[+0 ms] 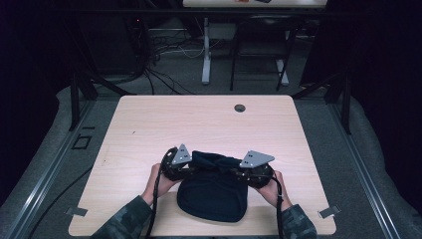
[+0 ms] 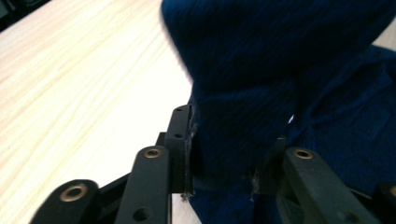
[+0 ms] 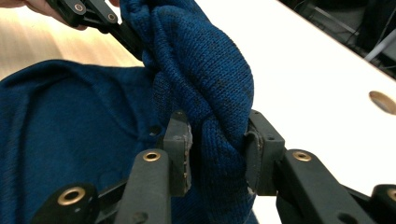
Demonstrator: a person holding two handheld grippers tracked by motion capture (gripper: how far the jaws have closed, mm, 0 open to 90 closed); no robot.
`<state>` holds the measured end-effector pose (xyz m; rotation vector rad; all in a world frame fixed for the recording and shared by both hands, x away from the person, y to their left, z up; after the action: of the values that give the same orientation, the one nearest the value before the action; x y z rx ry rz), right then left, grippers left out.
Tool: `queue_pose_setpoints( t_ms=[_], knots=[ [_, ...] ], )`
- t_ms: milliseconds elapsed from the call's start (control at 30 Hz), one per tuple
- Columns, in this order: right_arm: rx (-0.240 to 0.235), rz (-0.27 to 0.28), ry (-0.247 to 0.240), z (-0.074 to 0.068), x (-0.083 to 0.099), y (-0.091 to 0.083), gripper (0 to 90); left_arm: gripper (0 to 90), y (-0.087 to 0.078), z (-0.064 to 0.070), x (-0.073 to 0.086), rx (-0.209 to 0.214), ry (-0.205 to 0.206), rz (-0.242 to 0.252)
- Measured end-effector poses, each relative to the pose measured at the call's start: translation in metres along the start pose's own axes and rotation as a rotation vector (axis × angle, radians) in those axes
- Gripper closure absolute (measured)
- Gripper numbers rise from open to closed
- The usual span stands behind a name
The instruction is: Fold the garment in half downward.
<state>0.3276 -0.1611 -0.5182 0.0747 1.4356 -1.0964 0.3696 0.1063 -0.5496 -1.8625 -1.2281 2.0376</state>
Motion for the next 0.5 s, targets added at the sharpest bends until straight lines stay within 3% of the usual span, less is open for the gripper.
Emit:
queue_pose_setpoints(
  t_ms=[167,300,333,367,500],
  knots=[
    [-0.016,-0.017,0.015,-0.003,0.003,0.0,64.9,63.0,-0.002,0.0,0.005,0.016,-0.032,0.002],
    [-0.019,-0.024,0.023,-0.005,0.005,-0.001,64.9,56.2,-0.006,0.002,0.006,0.022,-0.042,0.011],
    [-0.02,-0.026,0.032,-0.006,0.006,-0.001,64.8,49.6,-0.007,0.003,0.007,0.008,-0.067,-0.013],
    [-0.02,-0.026,0.032,-0.006,0.006,-0.001,64.8,46.3,-0.007,0.003,0.007,0.008,-0.067,-0.013],
    [-0.022,-0.039,0.032,-0.01,0.01,-0.001,64.2,44.6,-0.012,0.007,0.009,0.019,-0.078,-0.013]
  ],
)
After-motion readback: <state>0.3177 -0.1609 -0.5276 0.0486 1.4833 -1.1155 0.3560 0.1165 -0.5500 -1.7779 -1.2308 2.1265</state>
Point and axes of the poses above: each handheld gripper's, and its own axes: y roughly forward along the jaws, x roughly out of its underside, z roughly to its right, the point moved 1 cm from there along y, roughly forward along the jaws, and after that the axes turned 4 degrees about x, right-handed, at the moved point
